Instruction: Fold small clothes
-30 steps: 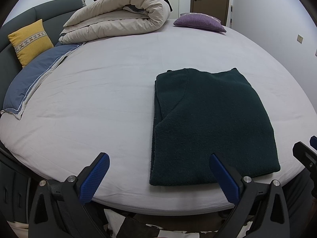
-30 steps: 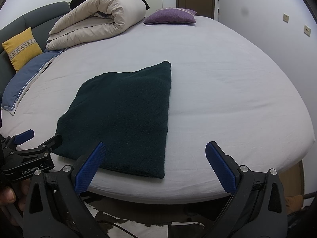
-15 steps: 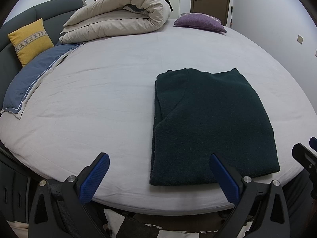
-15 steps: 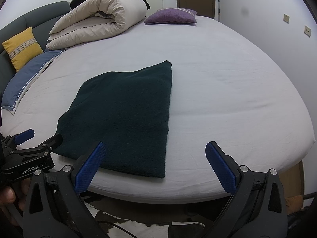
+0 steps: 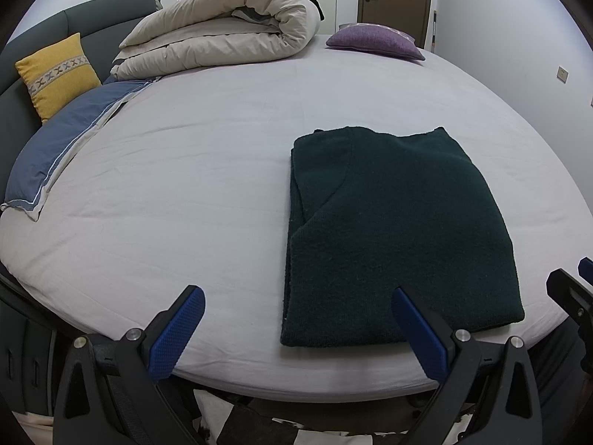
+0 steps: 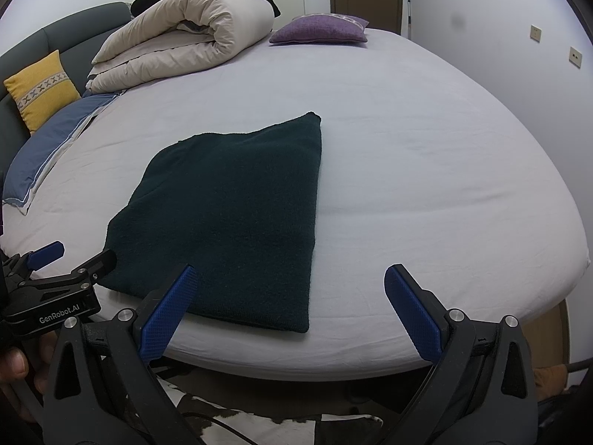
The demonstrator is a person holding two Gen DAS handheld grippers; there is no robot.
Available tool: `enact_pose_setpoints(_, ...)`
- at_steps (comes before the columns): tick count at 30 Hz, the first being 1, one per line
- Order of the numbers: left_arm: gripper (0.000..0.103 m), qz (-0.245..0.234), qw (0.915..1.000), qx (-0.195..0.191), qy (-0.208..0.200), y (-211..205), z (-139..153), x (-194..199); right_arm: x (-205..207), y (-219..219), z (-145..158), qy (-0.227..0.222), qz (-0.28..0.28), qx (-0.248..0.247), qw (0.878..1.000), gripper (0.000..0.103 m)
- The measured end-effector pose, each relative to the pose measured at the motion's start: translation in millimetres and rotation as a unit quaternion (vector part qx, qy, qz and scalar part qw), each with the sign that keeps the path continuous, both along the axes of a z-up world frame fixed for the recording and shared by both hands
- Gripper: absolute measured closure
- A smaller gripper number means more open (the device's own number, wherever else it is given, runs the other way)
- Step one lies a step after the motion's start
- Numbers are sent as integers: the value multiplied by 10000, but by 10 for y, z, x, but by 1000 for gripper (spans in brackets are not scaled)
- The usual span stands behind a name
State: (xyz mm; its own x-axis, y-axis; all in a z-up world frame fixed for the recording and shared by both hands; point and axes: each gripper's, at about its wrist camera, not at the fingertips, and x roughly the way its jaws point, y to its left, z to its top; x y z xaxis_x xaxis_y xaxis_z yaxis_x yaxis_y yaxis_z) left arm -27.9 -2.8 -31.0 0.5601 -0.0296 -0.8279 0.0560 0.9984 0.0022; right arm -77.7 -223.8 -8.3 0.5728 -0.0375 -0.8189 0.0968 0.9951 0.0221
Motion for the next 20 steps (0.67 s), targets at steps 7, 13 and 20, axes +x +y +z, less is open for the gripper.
enact_pose_setpoints(7,0,2,10000,-21,27,15,-10,-3,4,-4,1,-2,1,-1,10000,0)
enact_pose_setpoints(13,0,-6,10000,-32,55,20,-21,-12,-24,-14,-32,9,-16,12,10000,0)
enact_pose_setpoints(20,0,4,10000,-13,-4,38,-20,6,-36,-19,-46,24,-30,19,10000,0)
